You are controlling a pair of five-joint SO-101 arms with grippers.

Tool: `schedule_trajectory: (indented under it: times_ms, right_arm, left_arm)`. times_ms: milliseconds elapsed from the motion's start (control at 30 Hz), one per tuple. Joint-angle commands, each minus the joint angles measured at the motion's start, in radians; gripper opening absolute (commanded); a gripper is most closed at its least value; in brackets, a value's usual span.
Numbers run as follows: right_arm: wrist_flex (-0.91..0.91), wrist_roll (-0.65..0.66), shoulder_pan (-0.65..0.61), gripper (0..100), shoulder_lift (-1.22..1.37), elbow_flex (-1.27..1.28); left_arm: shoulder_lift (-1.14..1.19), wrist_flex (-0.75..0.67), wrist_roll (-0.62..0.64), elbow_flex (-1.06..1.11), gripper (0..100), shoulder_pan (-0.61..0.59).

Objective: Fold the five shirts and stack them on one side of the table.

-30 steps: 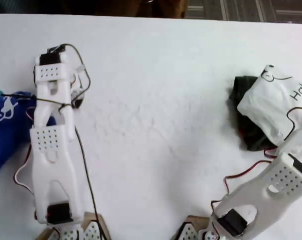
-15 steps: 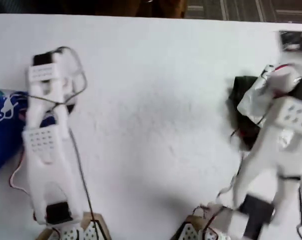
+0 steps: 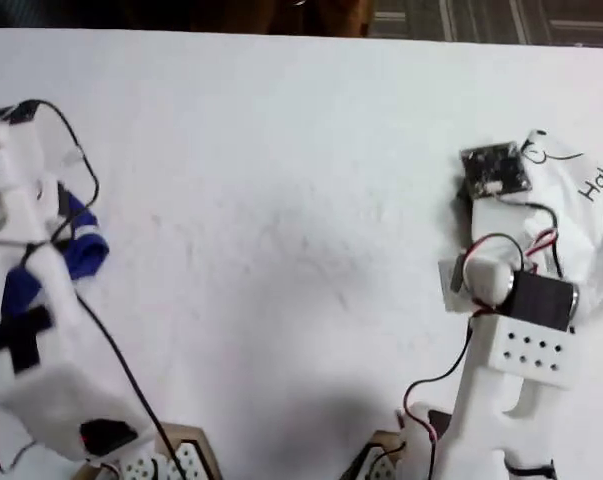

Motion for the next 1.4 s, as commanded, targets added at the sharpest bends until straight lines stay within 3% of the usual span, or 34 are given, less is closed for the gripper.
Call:
schedule_trajectory:
  times_ms: [0, 200, 400, 500, 667, 933, 1167, 1367]
  right_arm:
    - [-0.050, 0.040, 0.010, 2.4, -0.035, 0.064]
    - [-0.114, 0.040, 0.007, 2.4, -0.033, 0.146]
    - [-0.119, 0.043, 0.007, 2.4, -0.033, 0.224]
    - [-0.120, 0.043, 0.007, 2.4, -0.033, 0.247]
    - [-0.120, 0.046, 0.007, 2.4, -0.033, 0.252]
    - [-0.120, 0.048, 0.007, 2.4, -0.033, 0.252]
    - [-0.120, 0.046, 0.007, 2.4, -0.033, 0.252]
    - [-0.120, 0.043, 0.007, 2.4, -0.033, 0.252]
  left_arm:
    - [-0.241, -0.092, -0.077, 0.263, 4, -0.058]
    - [-0.540, -0.342, -0.198, 0.622, 4, -0.163]
    - [-0.713, -0.523, -0.373, 0.792, 5, -0.328]
    - [-0.718, -0.615, -0.408, 0.808, 6, -0.440]
    - [-0.717, -0.697, -0.411, 0.817, 21, -0.557]
    - [-0.433, -0.848, -0.560, 0.774, 20, -0.689]
    - [-0.057, -0.764, -0.554, 0.504, 20, -0.738]
    - [0.140, -0.594, -0.474, 0.300, 20, -0.678]
